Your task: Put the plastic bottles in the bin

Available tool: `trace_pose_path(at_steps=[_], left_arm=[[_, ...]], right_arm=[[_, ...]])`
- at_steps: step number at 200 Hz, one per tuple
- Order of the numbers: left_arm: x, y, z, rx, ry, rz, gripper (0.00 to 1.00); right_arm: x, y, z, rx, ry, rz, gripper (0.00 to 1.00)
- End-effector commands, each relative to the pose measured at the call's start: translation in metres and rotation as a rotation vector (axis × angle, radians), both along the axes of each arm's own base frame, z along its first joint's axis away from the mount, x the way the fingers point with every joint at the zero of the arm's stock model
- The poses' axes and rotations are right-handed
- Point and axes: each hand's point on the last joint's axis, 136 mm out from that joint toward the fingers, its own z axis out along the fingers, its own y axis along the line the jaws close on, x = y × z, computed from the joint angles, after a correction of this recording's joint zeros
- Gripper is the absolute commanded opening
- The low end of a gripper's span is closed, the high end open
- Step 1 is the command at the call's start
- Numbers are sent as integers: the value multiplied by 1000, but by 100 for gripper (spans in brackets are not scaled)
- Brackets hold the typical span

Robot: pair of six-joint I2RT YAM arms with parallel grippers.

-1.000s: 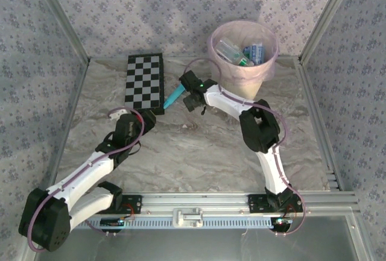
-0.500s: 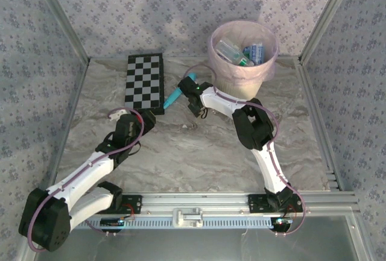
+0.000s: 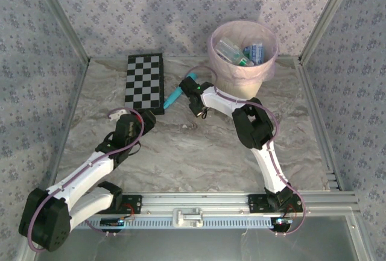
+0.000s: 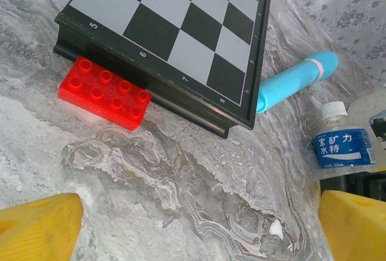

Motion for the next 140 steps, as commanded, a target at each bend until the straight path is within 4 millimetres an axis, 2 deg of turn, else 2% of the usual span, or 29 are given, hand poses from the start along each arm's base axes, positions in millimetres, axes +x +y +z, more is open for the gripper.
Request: trace_pose_path(at_steps=[1,24,66,93,115,140], left_arm=[[4,3,7,-8,-22,24,100],[6,2,9,-5,-22,21,100],[12,-4,12,-7,-16,1,100],[16,-9,14,-14,-13,-11,100],[18,-12,12,-20,-6,-18,100],[20,-15,9,-26,4,-25,100]], right_arm=[[-10,-1,-6,33,48,-12,60],[-12,1,2,71,40,-11,49],[-17,9,28,182,-24,4,42],[-24,19,53,269,-76,54,33],[-37,28,75,352,-105,108,33],[-47,27,108,455,-147,131,33]])
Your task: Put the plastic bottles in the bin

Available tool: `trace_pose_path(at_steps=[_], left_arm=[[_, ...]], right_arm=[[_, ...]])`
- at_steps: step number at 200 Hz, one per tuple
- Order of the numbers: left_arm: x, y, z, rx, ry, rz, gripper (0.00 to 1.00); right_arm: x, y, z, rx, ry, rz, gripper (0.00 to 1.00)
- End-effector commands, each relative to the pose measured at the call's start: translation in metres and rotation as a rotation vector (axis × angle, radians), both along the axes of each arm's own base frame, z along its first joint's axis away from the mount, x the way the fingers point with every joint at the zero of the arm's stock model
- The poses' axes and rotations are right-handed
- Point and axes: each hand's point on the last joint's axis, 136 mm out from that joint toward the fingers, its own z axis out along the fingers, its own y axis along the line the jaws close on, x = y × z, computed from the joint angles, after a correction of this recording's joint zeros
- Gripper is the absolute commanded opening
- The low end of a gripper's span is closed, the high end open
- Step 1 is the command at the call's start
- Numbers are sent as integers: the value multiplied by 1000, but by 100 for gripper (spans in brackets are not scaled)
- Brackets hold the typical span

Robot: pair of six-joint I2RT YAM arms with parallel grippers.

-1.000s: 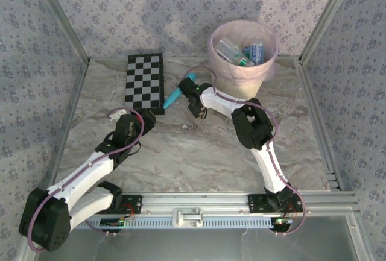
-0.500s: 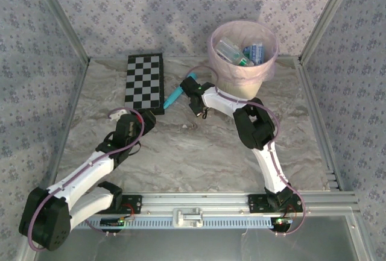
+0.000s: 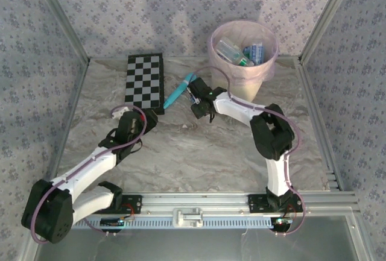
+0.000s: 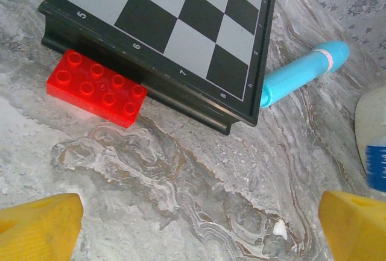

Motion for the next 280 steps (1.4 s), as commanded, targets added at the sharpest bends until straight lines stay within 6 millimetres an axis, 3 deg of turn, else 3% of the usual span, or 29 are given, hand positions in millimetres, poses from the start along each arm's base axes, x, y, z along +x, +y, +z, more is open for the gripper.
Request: trace_pose_path(at_steps=[1,52,85,113,146,180,201,280], left_arm=[[11,-7,16,-35,-38,-8,100],[14,-10,10,-37,-26,-18,100],[12,-9,5,-37,-23,-13,100],[9,-6,5,-35,-30,-10,100],[7,-4,7,-29,-40,-9,100],[5,-2,7,-26,-40,-4,100],[4,-2,7,-25,-39,-7,100],[0,2,11,-21,-49,1,100]], right_arm=[[-5,14,48,155,-80,51,33],[-24,7,142,413,-172,144,34],[-28,-8,210,592,-242,180,35],[-19,-41,264,704,-332,130,34],[1,-88,299,695,-428,13,33],[24,-130,315,613,-526,-112,33],[42,-150,314,552,-543,-194,34],[98,-187,250,220,-316,-257,35]])
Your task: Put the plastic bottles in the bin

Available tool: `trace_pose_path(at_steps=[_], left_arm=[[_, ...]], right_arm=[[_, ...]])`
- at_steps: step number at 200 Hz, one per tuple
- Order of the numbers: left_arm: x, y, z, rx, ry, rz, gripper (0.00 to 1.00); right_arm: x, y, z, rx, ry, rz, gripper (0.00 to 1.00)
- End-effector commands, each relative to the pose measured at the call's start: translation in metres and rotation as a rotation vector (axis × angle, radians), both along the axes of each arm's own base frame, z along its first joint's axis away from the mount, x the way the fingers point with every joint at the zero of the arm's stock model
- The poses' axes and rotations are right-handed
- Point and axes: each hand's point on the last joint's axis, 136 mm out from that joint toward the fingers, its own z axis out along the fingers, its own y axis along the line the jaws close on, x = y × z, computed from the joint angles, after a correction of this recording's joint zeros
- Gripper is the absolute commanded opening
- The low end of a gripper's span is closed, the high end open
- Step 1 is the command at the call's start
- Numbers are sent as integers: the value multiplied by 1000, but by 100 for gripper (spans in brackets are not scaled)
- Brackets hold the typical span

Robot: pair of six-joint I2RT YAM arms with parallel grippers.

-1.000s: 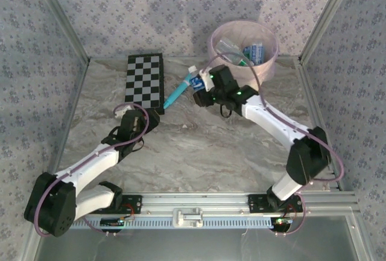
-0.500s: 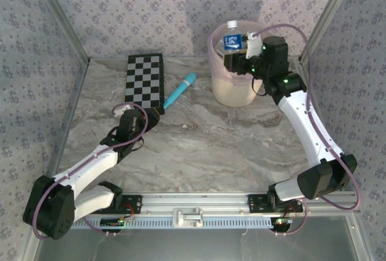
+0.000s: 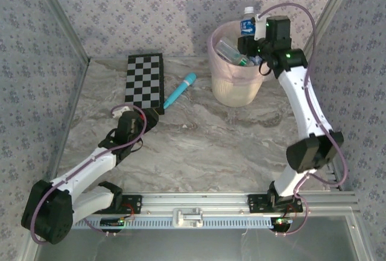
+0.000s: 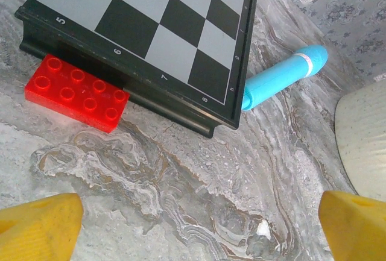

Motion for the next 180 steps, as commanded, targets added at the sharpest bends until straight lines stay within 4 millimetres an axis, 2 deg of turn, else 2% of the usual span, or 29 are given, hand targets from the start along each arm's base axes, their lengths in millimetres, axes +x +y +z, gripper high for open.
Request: trace_pose_path(at_steps=[1,40,66,103,124,153,180], left_arm=[[-1,6,4,9,-12,17,100],[-3,8,4,9,-14,27,100],[-3,10,5,14,-15,31,100],[-3,10,6,16,-17,32,100],[-2,10,7,14,-21,34,100],[-1,9,8,15,-22,32,100],[0,8,9,14,-22,28,100]], right_arm=[[3,-19,-26,-138,129,-10,35],[19,-17,-49,-205,231,28,37],[23,-15,-56,-212,246,40,45],[23,-13,-41,-189,205,39,72],[21,-14,-26,-179,162,25,83],[18,-18,-6,-168,100,2,86],[19,-17,-3,-148,66,-4,84]])
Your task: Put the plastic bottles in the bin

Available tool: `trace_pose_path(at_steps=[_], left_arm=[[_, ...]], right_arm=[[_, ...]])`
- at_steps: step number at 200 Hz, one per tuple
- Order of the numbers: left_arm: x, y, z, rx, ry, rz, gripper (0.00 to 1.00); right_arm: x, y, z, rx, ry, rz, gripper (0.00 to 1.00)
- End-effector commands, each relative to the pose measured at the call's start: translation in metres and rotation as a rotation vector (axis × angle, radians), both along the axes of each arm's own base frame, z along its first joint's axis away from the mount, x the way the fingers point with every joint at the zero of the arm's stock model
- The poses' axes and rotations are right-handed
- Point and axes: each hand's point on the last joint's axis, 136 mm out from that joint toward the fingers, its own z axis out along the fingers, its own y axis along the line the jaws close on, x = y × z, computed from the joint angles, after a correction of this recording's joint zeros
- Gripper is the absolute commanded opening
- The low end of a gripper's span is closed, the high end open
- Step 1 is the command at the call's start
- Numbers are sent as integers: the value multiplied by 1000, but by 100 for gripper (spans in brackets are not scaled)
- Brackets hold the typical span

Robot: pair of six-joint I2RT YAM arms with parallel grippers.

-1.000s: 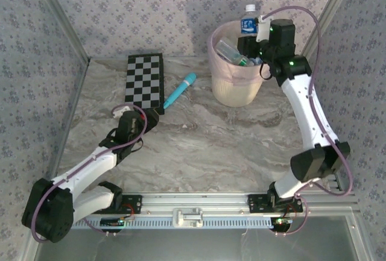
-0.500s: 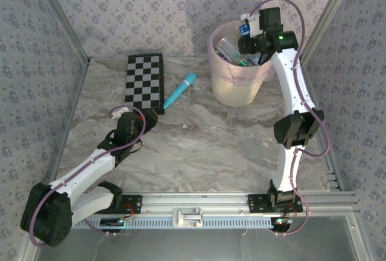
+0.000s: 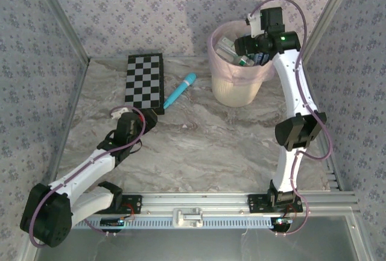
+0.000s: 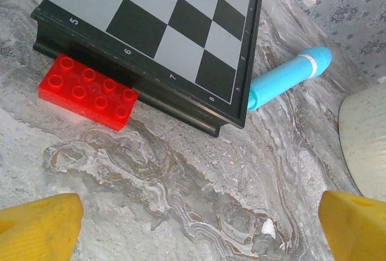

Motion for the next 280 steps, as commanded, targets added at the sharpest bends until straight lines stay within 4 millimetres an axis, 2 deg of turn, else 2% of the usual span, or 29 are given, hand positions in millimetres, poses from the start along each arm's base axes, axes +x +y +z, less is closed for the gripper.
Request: trace_pose_path(at_steps=[1,41,63,76,100,127,143,158,186,189,225,259,280], left_arm=[[4,4,10,5,-25,19,100],[4,4,11,3,-26,17,100],[2,6,11,12,-24,22,100],[1,9,12,25,-28,28,100],[1,21,16,80,-41,54,100],[5,44,25,150,-52,96,100],[9,59,32,188,-60,127,100],[14,73,38,226,-72,150,100],[24,97,51,310,-111,186,100],[25,100,52,321,-114,191,100],[36,128,57,446,-125,234,100],[43,143,40,547,-64,230,100],[48,144,24,589,-25,206,100]], right_arm=[[-7,-2,31,26,-92,-18,84],[-4,5,18,69,-75,-10,68],[-7,6,20,76,-77,-8,68],[-14,8,26,83,-96,-3,72],[-38,13,43,100,-167,9,79],[-78,13,59,148,-264,6,88],[-102,8,56,188,-299,-13,96],[-123,-1,51,214,-331,-49,100],[-154,-22,20,232,-338,-142,100],[-156,-24,5,226,-315,-152,100],[-170,-42,-78,194,-258,-244,100],[-170,-71,-146,96,-248,-377,100],[-168,-92,-179,22,-224,-451,100]])
